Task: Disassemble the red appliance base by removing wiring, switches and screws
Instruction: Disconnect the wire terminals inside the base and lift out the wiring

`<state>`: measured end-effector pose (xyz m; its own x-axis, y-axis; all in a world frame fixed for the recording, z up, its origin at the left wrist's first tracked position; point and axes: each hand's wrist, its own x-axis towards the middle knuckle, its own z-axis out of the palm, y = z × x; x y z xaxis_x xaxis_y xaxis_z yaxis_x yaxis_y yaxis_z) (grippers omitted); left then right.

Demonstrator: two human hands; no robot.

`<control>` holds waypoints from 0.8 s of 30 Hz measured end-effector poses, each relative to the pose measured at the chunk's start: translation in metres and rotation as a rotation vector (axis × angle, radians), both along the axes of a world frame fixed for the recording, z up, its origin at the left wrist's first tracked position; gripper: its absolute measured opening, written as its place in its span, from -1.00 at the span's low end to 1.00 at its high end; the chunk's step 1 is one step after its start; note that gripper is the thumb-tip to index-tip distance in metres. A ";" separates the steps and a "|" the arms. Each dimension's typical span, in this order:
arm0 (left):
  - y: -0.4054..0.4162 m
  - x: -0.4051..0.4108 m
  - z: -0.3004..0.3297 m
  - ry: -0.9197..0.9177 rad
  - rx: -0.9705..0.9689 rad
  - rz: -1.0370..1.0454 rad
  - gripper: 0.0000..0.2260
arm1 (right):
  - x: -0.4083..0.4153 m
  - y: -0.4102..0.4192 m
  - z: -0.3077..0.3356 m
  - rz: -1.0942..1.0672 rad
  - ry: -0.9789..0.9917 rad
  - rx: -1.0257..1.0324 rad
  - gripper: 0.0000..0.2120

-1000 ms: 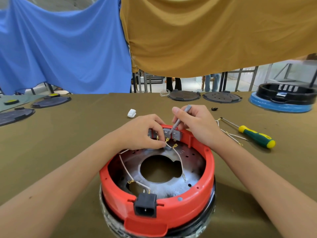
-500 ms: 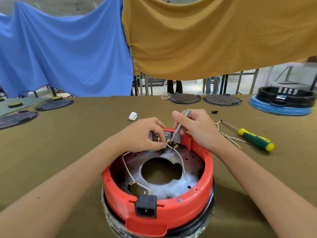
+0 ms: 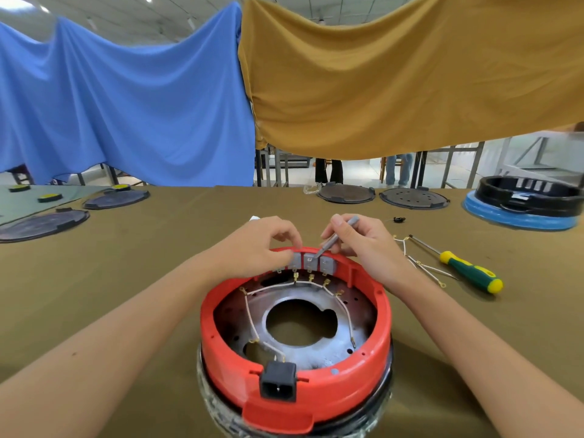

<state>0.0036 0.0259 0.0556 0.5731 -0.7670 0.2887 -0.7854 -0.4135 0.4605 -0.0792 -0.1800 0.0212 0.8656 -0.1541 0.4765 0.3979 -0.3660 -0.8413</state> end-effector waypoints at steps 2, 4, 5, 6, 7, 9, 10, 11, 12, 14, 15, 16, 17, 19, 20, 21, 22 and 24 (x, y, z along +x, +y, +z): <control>0.012 -0.001 0.006 0.020 0.129 0.074 -0.77 | 0.000 0.000 0.000 0.006 0.003 0.003 -0.56; 0.027 -0.004 0.010 0.122 0.272 0.203 -0.65 | 0.000 0.000 0.001 0.009 0.002 0.001 -0.55; 0.034 -0.007 0.011 0.161 0.351 0.269 -0.65 | -0.001 0.000 0.001 0.009 -0.003 -0.001 -0.56; 0.040 -0.012 0.011 0.194 0.414 0.320 -0.68 | -0.002 0.001 0.001 0.008 -0.007 -0.001 -0.56; 0.045 -0.016 0.011 0.225 0.437 0.358 -0.73 | -0.002 0.001 0.001 0.005 -0.008 0.003 -0.56; 0.049 -0.025 0.010 0.239 0.412 0.387 -0.74 | -0.004 0.003 0.002 -0.005 -0.005 0.023 -0.57; 0.050 -0.026 0.010 0.210 0.392 0.388 -0.71 | -0.006 0.003 0.002 -0.011 -0.004 0.032 -0.58; 0.049 -0.026 0.010 0.184 0.375 0.382 -0.67 | -0.008 0.004 0.003 -0.019 -0.003 0.034 -0.59; 0.048 -0.024 0.011 0.173 0.361 0.372 -0.64 | -0.010 0.003 0.003 -0.030 -0.004 0.033 -0.61; 0.044 -0.018 0.013 0.175 0.347 0.335 -0.60 | -0.016 0.001 0.004 -0.045 -0.014 0.053 -0.62; 0.041 -0.015 0.013 0.165 0.340 0.311 -0.60 | -0.019 -0.001 0.005 -0.052 -0.024 0.076 -0.63; 0.036 -0.011 0.013 0.148 0.329 0.289 -0.59 | -0.023 -0.003 0.006 -0.062 -0.034 0.097 -0.64; 0.031 -0.006 0.012 0.129 0.309 0.272 -0.61 | -0.025 -0.005 0.008 -0.075 -0.043 0.109 -0.66; 0.019 0.004 0.007 0.103 0.224 0.272 -0.71 | -0.027 -0.007 0.009 -0.088 -0.042 0.118 -0.71; 0.013 0.008 0.004 0.098 0.159 0.287 -0.78 | -0.028 -0.007 0.009 -0.092 -0.036 0.111 -0.73; 0.007 0.012 0.001 0.104 0.090 0.301 -0.81 | -0.027 -0.006 0.008 -0.103 -0.027 0.091 -0.76; 0.003 0.014 0.000 0.122 0.026 0.311 -0.81 | -0.027 -0.005 0.007 -0.119 -0.021 0.060 -0.78; 0.001 0.015 0.001 0.205 -0.063 0.329 -0.71 | -0.026 -0.004 0.005 -0.146 -0.008 0.009 -0.80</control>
